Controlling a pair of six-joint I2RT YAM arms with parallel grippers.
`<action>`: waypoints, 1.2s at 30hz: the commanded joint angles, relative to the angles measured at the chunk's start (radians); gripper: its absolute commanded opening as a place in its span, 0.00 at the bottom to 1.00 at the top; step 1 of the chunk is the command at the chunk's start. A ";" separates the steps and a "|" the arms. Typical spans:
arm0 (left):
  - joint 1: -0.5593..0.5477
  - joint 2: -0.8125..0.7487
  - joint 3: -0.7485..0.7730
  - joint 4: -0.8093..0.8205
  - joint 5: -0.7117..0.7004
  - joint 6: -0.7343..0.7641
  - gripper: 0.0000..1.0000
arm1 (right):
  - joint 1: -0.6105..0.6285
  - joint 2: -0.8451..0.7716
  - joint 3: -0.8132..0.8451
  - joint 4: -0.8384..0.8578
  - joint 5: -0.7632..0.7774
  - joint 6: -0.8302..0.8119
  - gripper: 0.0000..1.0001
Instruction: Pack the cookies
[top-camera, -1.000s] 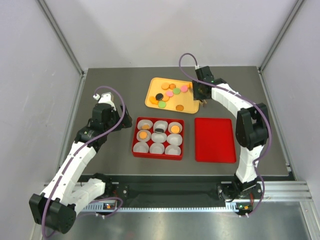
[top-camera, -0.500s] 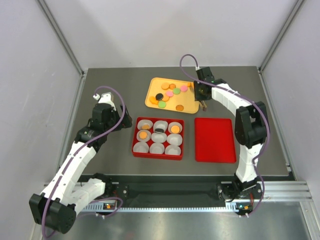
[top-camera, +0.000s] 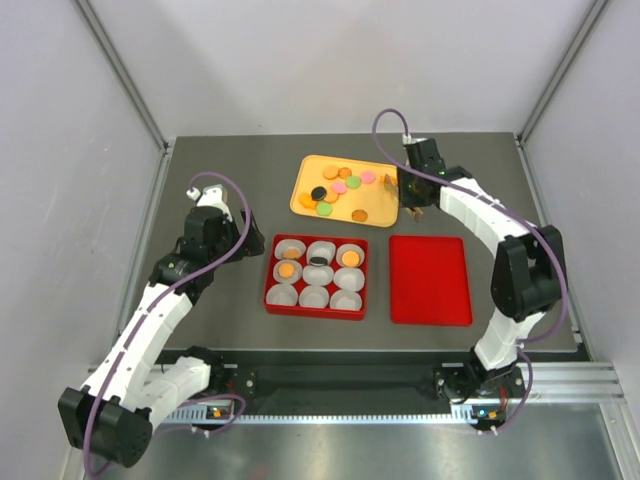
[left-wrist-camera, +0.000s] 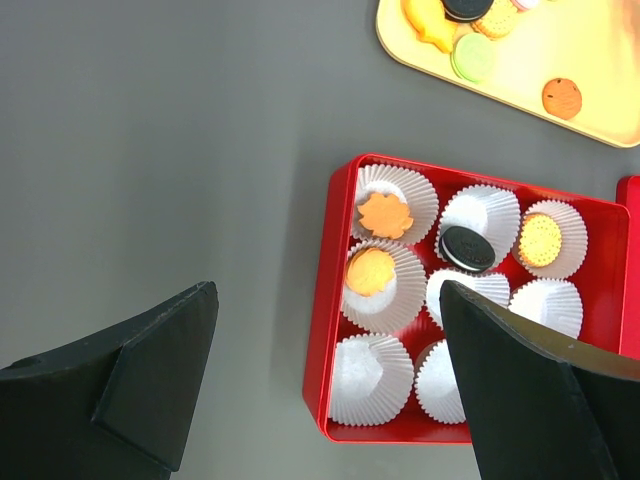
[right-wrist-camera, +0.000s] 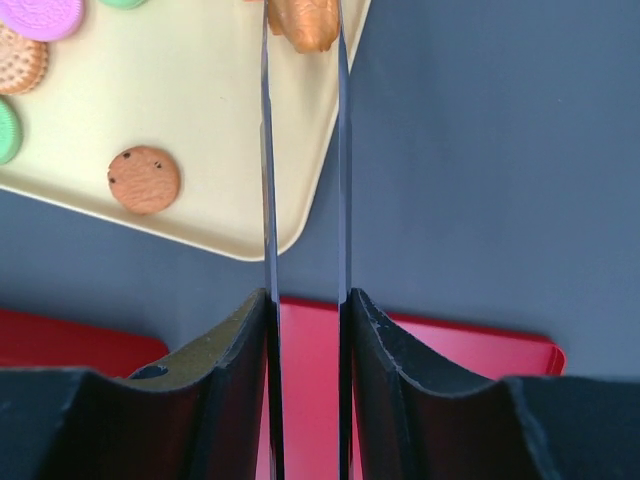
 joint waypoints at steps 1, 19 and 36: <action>0.004 -0.009 -0.004 0.046 0.012 0.006 0.97 | -0.011 -0.100 -0.015 0.026 -0.010 0.017 0.32; 0.006 -0.024 -0.006 0.043 0.007 0.005 0.97 | 0.106 -0.446 -0.162 -0.070 -0.108 0.012 0.32; 0.009 -0.024 -0.006 0.045 0.016 0.005 0.97 | 0.600 -0.528 -0.314 -0.110 -0.016 0.193 0.32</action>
